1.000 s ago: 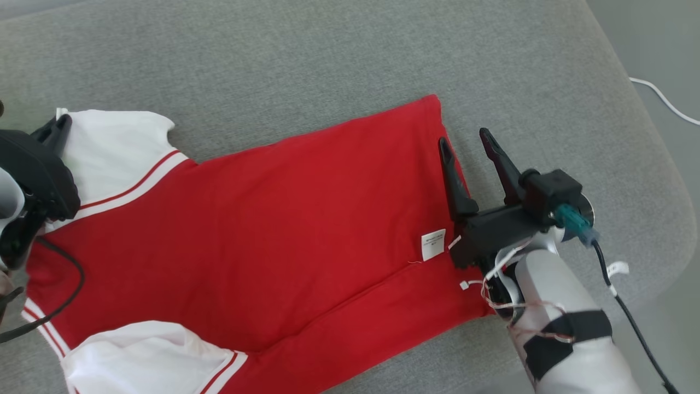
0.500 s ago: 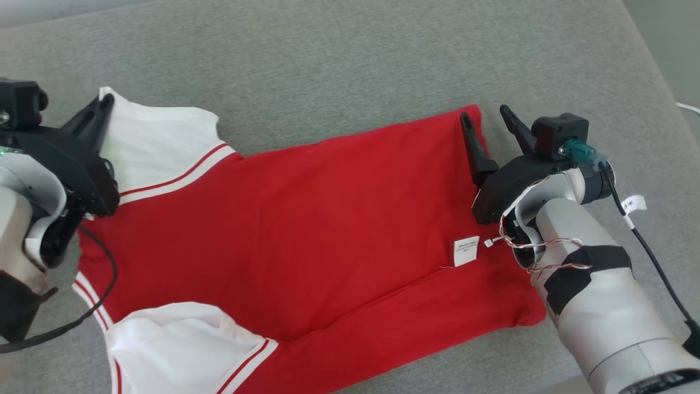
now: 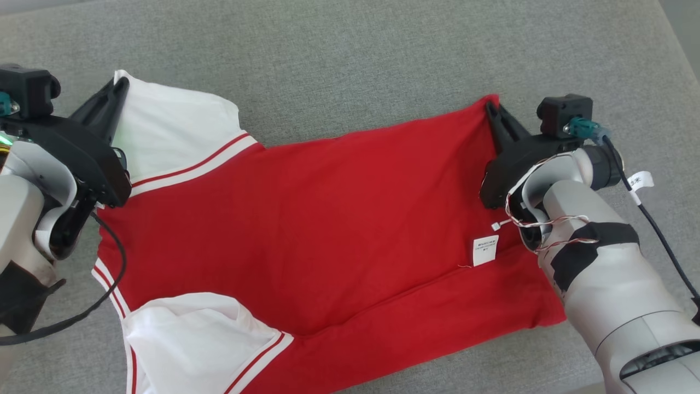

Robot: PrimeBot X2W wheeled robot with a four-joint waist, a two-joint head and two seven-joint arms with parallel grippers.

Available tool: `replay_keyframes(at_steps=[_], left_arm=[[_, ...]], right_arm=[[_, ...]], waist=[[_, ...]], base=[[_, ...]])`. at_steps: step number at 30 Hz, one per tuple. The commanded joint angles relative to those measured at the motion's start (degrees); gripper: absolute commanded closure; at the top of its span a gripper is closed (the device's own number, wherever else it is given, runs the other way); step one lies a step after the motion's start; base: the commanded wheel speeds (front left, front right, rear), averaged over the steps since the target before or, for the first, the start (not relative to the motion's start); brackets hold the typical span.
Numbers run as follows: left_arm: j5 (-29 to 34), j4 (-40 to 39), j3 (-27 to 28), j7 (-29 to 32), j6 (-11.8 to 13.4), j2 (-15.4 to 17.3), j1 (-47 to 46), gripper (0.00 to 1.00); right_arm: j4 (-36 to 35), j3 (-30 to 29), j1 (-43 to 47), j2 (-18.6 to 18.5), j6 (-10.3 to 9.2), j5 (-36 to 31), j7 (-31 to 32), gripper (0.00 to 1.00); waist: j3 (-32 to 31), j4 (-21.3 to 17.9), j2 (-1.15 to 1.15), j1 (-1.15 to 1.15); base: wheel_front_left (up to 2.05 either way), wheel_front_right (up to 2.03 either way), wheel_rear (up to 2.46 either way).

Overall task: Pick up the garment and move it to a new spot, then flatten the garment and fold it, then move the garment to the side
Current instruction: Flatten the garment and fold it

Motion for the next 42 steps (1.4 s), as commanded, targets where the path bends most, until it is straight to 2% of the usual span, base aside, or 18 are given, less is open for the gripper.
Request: replay_keyframes(at_steps=[1, 7, 14, 17, 24, 27, 30, 37, 42], left_arm=[[-0.44, 0.42, 0.12, -0.84, 0.1, 0.01, -0.51, 1.0], [-1.07, 1.35, 0.09, -4.07, 0.1, -0.65, -0.48, 1.0], [-1.17, -1.85, -0.11, -11.06, 1.1, -0.92, 6.76, 1.0], [-0.67, -5.29, 0.07, -13.36, 2.82, -1.01, 11.75, 1.0], [2.68, -16.28, 1.42, -15.01, 8.88, -2.72, 24.07, 1.0], [4.12, -21.92, 4.03, -15.01, 11.02, -4.33, 29.4, 1.0], [5.71, -26.08, 6.56, -15.0, 12.07, -5.65, 34.7, 1.0], [9.84, -32.0, 13.51, -15.01, 12.03, -10.12, 44.94, 1.0], [12.69, -34.67, 17.72, -15.02, 11.01, -13.77, 50.89, 1.0]], right_arm=[[0.28, 0.27, -0.92, -0.43, -0.14, 0.37, -0.82, 1.0], [0.11, 0.93, -0.68, -1.2, -0.14, 1.11, -3.35, 1.0], [-2.27, 1.71, 5.71, -1.94, -0.14, 4.59, -3.94, 1.0], [-5.23, 1.24, 9.45, -3.22, -0.14, 6.55, -3.96, 1.0], [-12.31, -1.0, 18.75, -6.98, -0.14, 9.39, -3.91, 1.0], [-14.96, -2.03, 22.46, -7.82, -0.14, 9.95, -3.89, 1.0], [-17.8, -2.86, 25.17, -8.33, -0.14, 10.41, -3.91, 1.0], [-25.82, -5.7, 31.54, -9.71, -0.14, 8.95, -3.9, 1.0], [-28.04, -7.6, 34.28, -11.08, -0.14, 9.22, -3.9, 1.0]], waist=[[-0.16, 0.27, 0.0, 0.0], [-2.15, 1.18, 0.0, 0.0], [-6.48, 2.21, 0.0, 0.0], [-8.16, 3.19, 0.0, 0.0], [-11.09, 6.47, 0.0, 0.0], [-11.91, 7.45, 0.0, 0.0], [-12.58, 7.96, 0.0, 0.0], [-14.64, 8.78, 0.0, 0.0], [-15.77, 9.21, 0.0, 0.0]], base=[[0.0, 0.0, 0.0], [0.0, 0.0, 0.0], [0.0, 0.0, 0.0], [0.0, 0.0, 0.0], [0.0, 0.0, 0.0], [0.0, 0.0, 0.0], [0.0, 0.0, 0.0], [0.0, 0.0, 0.0], [0.0, 0.0, 0.0]])
